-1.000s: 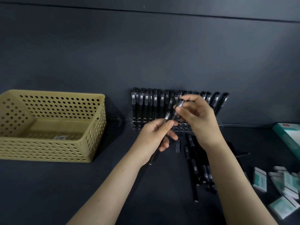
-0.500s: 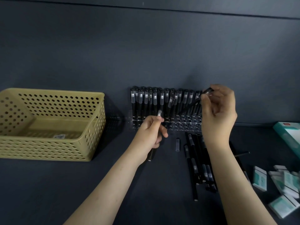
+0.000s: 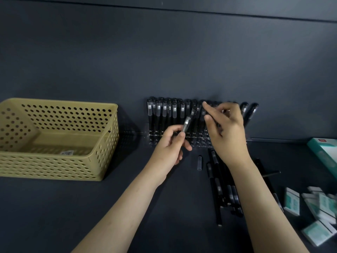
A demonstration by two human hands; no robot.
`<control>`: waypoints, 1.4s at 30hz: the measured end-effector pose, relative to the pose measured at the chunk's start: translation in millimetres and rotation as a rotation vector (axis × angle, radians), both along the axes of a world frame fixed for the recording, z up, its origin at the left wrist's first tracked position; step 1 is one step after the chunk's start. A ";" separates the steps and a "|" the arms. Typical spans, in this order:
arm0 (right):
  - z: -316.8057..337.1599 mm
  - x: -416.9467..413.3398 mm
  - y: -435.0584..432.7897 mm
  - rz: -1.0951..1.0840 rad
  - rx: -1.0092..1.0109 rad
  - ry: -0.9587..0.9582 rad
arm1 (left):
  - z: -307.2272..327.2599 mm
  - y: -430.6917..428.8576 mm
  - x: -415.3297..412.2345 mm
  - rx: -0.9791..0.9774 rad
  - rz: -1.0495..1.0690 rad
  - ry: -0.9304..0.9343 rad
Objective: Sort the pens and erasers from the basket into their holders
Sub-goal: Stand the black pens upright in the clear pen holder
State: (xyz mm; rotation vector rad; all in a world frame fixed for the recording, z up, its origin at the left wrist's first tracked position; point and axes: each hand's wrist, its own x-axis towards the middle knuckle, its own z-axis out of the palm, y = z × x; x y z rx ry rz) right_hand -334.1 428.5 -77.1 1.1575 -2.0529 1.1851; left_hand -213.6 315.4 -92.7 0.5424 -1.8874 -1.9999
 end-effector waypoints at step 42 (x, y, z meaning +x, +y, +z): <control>21.6 -3.2 22.8 -0.107 -0.287 -0.022 | -29.6 15.2 -6.4 -0.760 -0.224 -0.197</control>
